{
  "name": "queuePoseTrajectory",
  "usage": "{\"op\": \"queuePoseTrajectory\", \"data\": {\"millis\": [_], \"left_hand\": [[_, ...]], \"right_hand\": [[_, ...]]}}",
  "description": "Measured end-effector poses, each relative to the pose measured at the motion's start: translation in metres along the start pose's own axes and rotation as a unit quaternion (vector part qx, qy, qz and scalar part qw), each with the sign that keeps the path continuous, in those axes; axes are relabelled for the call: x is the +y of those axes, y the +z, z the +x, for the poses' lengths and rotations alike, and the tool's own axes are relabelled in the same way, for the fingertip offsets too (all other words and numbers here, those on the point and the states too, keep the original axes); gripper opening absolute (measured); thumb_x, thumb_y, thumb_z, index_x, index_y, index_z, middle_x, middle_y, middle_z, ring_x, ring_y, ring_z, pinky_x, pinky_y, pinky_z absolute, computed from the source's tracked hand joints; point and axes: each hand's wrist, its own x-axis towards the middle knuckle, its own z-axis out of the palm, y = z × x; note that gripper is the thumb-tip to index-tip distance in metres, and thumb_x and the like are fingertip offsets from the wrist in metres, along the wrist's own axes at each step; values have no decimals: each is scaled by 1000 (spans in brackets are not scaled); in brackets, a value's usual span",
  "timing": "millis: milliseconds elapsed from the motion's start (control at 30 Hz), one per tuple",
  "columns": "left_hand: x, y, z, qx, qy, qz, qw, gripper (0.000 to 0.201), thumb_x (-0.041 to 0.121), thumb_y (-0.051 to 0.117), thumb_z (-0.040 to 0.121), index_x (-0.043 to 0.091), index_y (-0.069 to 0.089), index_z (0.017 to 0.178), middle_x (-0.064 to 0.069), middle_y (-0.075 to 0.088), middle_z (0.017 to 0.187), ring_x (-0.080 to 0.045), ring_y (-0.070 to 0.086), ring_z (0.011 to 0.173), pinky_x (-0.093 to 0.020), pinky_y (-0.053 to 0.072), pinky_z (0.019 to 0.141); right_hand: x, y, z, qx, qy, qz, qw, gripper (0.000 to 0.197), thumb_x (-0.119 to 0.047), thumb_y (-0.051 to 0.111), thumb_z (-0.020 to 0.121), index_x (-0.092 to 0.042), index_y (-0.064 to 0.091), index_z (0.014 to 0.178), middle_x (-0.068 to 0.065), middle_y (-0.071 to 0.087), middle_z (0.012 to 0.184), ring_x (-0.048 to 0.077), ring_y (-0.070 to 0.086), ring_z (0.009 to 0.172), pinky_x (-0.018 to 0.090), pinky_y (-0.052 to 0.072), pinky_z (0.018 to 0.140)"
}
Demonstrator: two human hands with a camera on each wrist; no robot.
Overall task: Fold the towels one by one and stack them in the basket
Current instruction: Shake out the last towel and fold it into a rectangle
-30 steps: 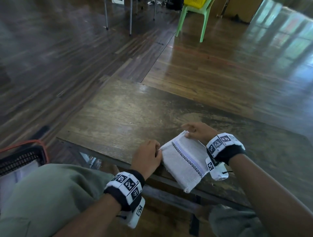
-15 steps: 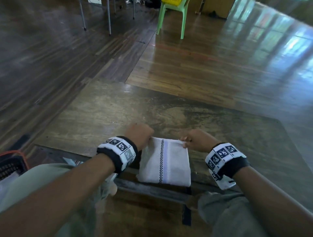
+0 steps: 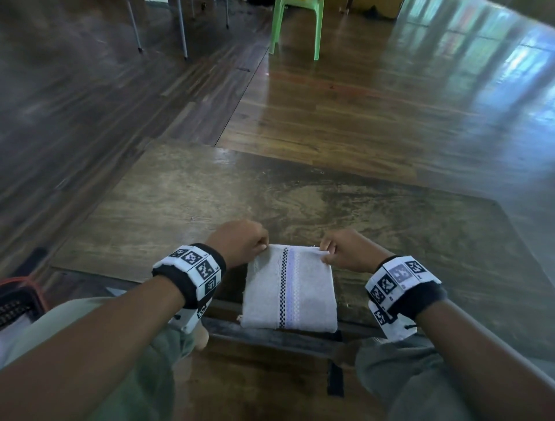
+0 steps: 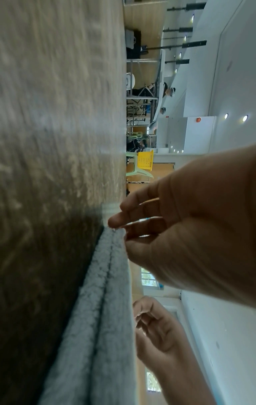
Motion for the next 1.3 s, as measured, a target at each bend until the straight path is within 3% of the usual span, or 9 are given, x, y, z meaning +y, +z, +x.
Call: {"op": "queuePoseTrajectory", "data": {"millis": [267,433,600,700,833,967,1067,1167,1300], "left_hand": [[2,6,-4,21,24,-35,999,24,17,48,95,15,67,108,-2,64,106,-18,57,94,-22,33,72],[0,9,-5,19,30,-32,999,25,18,49,94,15,67,110,-2,64,107,-20,58,96,-24,36,73],[-1,9,-5,15,27,-30,999,26,17,47,95,16,67,111,-1,63,107,-18,57,95,-24,36,73],[-1,9,-4,12,28,-28,999,26,18,45,95,17,66,110,0,62,108,-17,56,95,-23,34,72],[-2,9,-4,8,25,-31,999,26,19,44,96,17,66,110,1,61,109,-15,56,96,-22,33,72],[-1,7,-4,3,13,-35,999,26,27,46,96,18,67,109,2,60,104,-9,48,83,-22,31,70],[0,6,-4,5,10,-38,999,25,29,48,95,20,66,109,4,60,102,-7,45,81,-21,30,69],[1,7,-6,8,12,-35,999,25,28,48,95,20,67,110,3,61,103,-9,50,84,-21,31,70],[2,7,-8,18,17,-34,999,26,26,48,96,19,67,112,2,61,107,-14,56,94,-21,31,71]], "right_hand": [[-5,-3,2,42,-70,-13,997,17,-16,64,74,-20,50,80,-6,44,87,13,46,80,21,38,65],[-2,1,2,28,-57,21,998,17,-16,61,78,-18,45,83,-6,54,83,17,53,75,24,38,59],[0,2,4,34,-46,32,998,13,-12,61,80,-17,54,90,-9,54,87,13,54,74,16,38,60],[2,1,4,15,-50,7,999,21,-17,62,81,-14,63,102,-9,55,92,1,52,72,11,38,62],[4,0,2,47,-48,-21,997,16,-24,65,82,-20,65,97,-7,62,91,1,55,72,21,49,66],[5,3,-4,54,-15,-21,998,18,-29,64,84,-19,65,98,-3,67,88,9,61,76,32,55,72],[2,5,-8,39,-2,19,999,25,-24,63,86,-12,66,108,4,70,91,14,63,79,28,52,73],[3,5,-8,52,-5,5,999,26,-25,64,86,-12,68,108,2,70,97,10,60,79,19,45,68],[-1,2,-9,65,-16,-52,996,21,-28,64,86,-17,67,103,-1,69,96,10,59,78,26,50,71]]}}
